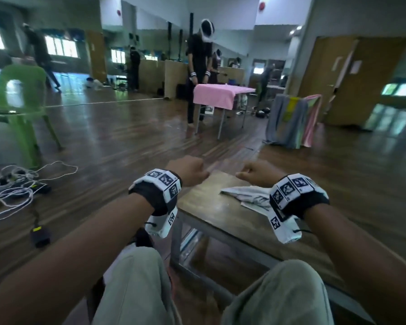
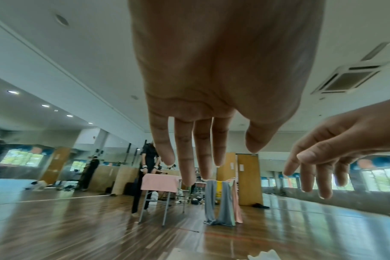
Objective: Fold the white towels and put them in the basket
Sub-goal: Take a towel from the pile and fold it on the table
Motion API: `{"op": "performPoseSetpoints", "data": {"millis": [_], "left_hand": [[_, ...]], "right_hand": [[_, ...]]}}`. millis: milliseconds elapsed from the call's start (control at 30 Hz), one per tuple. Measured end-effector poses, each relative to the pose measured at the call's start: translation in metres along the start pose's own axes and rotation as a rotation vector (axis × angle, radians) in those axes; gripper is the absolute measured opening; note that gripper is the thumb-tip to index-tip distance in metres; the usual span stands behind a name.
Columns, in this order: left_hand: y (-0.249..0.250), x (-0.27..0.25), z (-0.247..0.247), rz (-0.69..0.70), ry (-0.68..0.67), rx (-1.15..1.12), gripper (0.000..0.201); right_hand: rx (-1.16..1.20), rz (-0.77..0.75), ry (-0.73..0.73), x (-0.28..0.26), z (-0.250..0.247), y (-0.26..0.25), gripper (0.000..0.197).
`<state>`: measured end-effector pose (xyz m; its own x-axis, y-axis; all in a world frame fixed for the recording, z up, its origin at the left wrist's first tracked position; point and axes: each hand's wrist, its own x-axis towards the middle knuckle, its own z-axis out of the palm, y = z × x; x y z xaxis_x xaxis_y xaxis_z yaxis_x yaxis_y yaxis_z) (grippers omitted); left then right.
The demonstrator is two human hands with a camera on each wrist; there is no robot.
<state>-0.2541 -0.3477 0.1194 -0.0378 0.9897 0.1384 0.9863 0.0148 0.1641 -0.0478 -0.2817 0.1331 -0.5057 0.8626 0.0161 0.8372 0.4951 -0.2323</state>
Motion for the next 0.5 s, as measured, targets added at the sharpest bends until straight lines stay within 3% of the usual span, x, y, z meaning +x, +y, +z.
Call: {"op": "performPoseSetpoints", "data": {"millis": [300,500], "left_hand": [[0.087,0.041,0.035,0.253,-0.027,0.001,0.036],[0.119,0.080,0.082,0.319,-0.105,-0.082,0.028]], "right_hand": [[-0.001,0.283,0.139,-0.062,-0.012,0.103,0.034],[0.030,0.361,0.108,-0.071,0.010,0.150,0.026]]}}
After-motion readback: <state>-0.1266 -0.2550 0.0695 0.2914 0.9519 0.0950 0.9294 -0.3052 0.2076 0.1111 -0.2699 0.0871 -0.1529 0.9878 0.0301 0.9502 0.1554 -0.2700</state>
